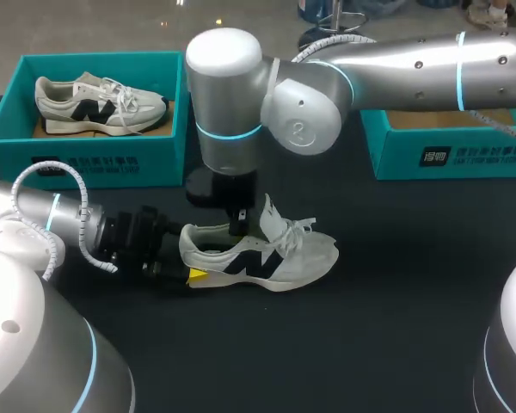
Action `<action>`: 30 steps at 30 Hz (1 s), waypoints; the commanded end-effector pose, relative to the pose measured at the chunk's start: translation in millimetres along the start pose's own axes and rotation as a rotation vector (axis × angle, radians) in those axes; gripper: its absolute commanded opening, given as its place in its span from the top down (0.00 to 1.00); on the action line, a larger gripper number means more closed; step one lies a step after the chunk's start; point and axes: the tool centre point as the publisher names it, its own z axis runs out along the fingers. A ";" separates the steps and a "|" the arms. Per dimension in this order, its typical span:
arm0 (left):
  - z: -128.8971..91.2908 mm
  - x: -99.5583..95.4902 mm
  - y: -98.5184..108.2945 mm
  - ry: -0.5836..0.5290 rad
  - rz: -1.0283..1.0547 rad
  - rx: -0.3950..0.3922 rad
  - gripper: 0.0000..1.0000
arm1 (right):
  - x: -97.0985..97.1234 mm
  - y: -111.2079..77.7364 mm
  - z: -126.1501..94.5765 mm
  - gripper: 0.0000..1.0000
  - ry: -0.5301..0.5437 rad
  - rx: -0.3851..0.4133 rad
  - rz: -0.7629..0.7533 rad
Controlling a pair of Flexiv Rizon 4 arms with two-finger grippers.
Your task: Take the shoe out of the shoebox, open the shoe tongue, remove and reinsert the insole, then place the shoe into the shoebox
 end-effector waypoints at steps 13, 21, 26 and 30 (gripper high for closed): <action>-0.2 0.3 0.0 0.000 0.000 -0.004 1.00 | 6.9 -15.7 23.9 1.00 0.033 -0.022 0.056; -0.2 0.3 0.0 0.000 0.000 -0.004 1.00 | -9.9 -11.1 24.9 0.64 0.018 -0.030 0.031; -0.2 0.3 0.0 0.000 0.000 -0.004 1.00 | -13.3 -8.5 32.0 0.64 0.035 -0.041 0.017; -0.2 0.3 0.0 0.000 0.000 -0.004 1.00 | -12.9 -6.6 41.9 0.57 0.073 -0.055 0.008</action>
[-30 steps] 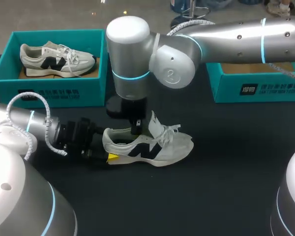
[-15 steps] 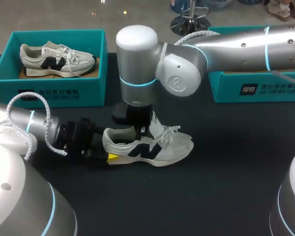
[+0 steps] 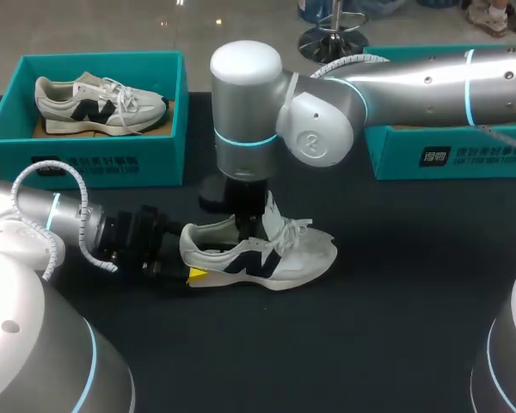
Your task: Take the shoe out of the shoebox, open the shoe tongue, remove and reinsert the insole, then place the shoe into the shoebox
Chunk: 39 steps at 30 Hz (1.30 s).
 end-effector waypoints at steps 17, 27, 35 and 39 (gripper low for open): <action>-0.1 1.2 0.0 0.001 0.001 -0.004 1.00 | 14.5 4.3 34.5 1.00 0.143 -0.047 0.015; -0.1 1.2 0.0 0.001 0.001 -0.004 1.00 | 25.9 -8.0 -2.6 1.00 0.092 -0.062 0.044; -0.1 1.2 0.0 0.001 0.001 -0.004 1.00 | 28.5 -17.1 -35.6 1.00 0.026 -0.084 0.019; -0.1 1.2 0.0 0.001 0.001 -0.004 1.00 | 24.8 -19.0 -39.9 1.00 0.016 -0.133 -0.014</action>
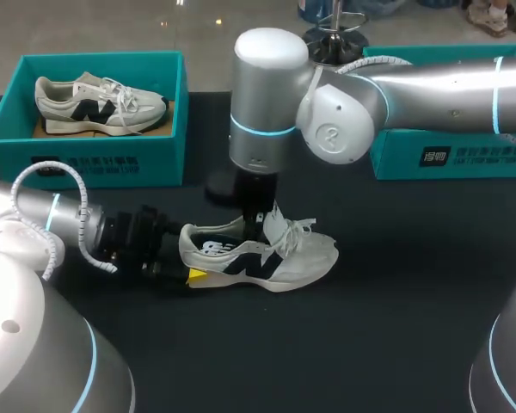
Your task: Take the shoe out of the shoebox, open the shoe tongue, remove and reinsert the insole, then place the shoe into the shoebox
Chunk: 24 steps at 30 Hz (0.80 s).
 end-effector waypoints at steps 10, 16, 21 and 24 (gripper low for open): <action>0.2 0.0 -0.1 -0.001 -0.001 -0.005 1.00 | -12.8 -2.4 -23.4 1.00 -0.004 -0.215 -0.156; 0.2 0.0 -0.1 -0.001 -0.001 -0.005 1.00 | -14.4 11.1 -34.8 1.00 0.018 -0.338 -0.211; 0.2 0.0 -0.1 -0.001 -0.001 -0.005 1.00 | -16.4 25.1 -46.3 1.00 0.030 -0.381 -0.255; 0.2 0.0 -0.1 -0.001 -0.001 -0.005 1.00 | -19.8 33.6 -50.4 1.00 0.042 -0.377 -0.278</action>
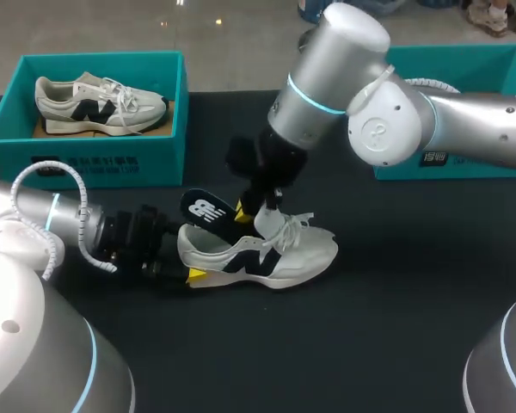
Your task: Take the shoe out of the shoebox, open the shoe tongue, remove and reinsert the insole, then place the shoe into the shoebox
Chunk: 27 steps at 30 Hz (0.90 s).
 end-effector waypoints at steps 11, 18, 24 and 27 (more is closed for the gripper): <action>0.7 0.7 -0.4 0.001 0.000 -0.004 1.00 | -19.7 14.4 14.7 1.00 0.047 -0.048 -0.055; 0.7 0.7 -0.4 0.001 0.000 -0.004 1.00 | -27.8 25.7 19.3 1.00 0.064 -0.053 -0.094; 0.7 0.7 -0.4 0.001 0.000 -0.004 1.00 | -27.7 26.9 20.0 1.00 0.044 -0.077 -0.102; 0.7 0.7 -0.4 0.001 0.000 -0.004 1.00 | -27.7 26.9 20.0 1.00 0.044 -0.077 -0.102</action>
